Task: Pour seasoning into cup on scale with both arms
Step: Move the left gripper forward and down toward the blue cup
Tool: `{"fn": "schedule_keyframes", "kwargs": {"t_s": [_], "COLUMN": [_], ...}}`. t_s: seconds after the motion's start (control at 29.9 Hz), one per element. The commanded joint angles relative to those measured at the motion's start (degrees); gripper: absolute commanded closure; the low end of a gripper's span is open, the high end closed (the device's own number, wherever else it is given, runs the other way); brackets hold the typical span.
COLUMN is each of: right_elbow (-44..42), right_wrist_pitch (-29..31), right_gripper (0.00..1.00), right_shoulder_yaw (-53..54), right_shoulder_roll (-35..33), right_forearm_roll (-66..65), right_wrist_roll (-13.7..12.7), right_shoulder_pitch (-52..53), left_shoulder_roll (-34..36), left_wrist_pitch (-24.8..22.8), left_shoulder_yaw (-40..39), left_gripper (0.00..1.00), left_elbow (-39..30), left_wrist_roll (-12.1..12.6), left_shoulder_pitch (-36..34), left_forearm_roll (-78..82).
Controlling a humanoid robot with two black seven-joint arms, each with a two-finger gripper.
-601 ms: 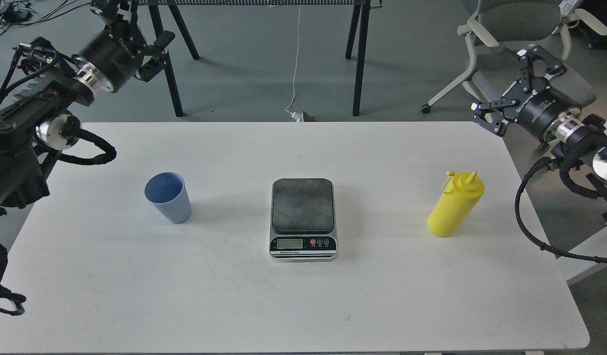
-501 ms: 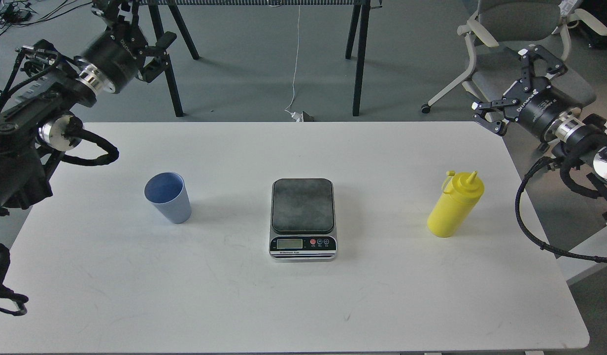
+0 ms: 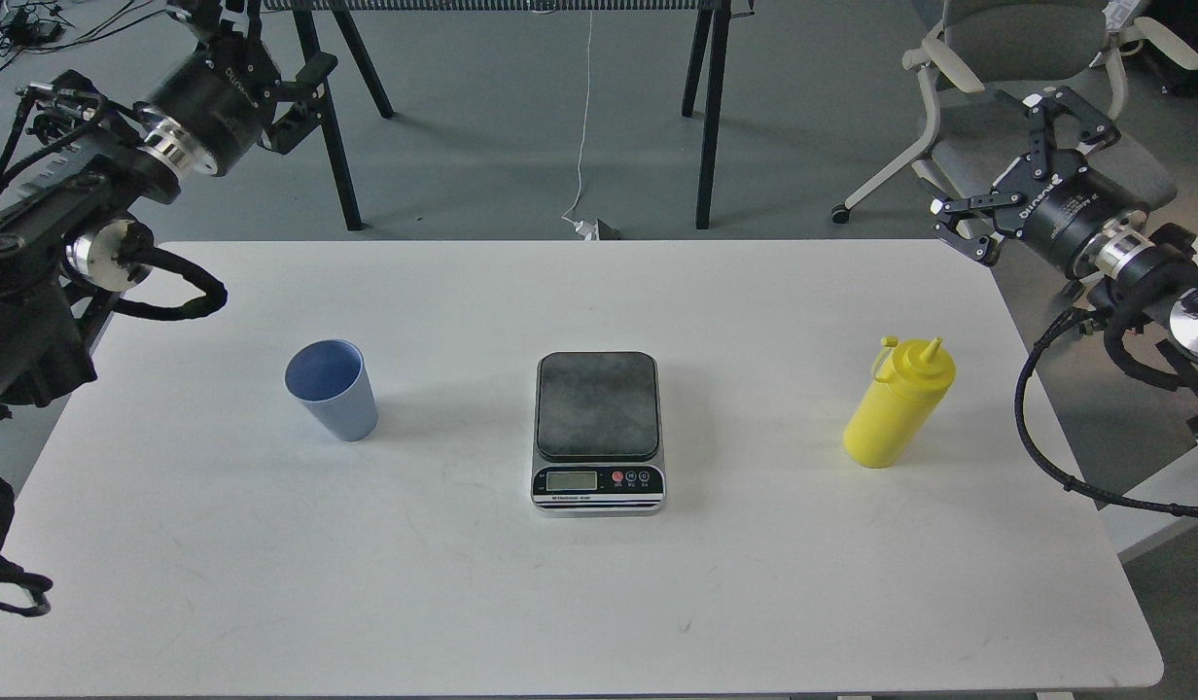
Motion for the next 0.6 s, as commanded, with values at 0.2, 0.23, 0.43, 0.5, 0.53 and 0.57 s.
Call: {"fn": "schedule_keyframes", "kwargs": {"t_s": [0.2,0.23,0.43,0.5,0.53,0.57], "right_elbow": [-0.1,-0.1,-0.01,-0.01,-0.01,-0.01], "right_wrist_pitch": [0.0,0.0,0.0,0.0,0.0,0.0], "right_gripper": [0.0,0.0,0.0,0.0,0.0,0.0], "right_shoulder_yaw": [-0.18,-0.18,-0.27,-0.27,-0.27,-0.27], "right_shoulder_roll": [0.13,0.13,0.13,0.13,0.22,0.22], "right_forearm_roll": [0.0,0.0,0.0,0.0,0.0,0.0], "right_wrist_roll": [0.0,0.0,0.0,0.0,0.0,0.0], "right_shoulder_pitch": [0.01,0.01,0.01,0.01,0.01,0.01], "left_shoulder_roll": [2.35,2.88,8.15,10.52,11.41,12.11], "left_wrist_pitch": [0.0,0.0,0.0,0.0,0.0,0.0], "left_shoulder_yaw": [0.95,0.95,0.95,0.95,0.95,0.95], "left_gripper": [0.0,0.0,0.0,0.0,0.0,0.0], "left_elbow": [-0.58,-0.85,-10.75,-15.85,-19.01,-22.26], "left_wrist_roll": [-0.01,-0.01,-0.01,-0.01,-0.01,-0.01], "left_shoulder_pitch": [-4.0,-4.53,-7.44,-7.61,-7.53,-7.44], "left_forearm_roll": [16.78,21.18,49.3,56.17,59.07,61.71]}}
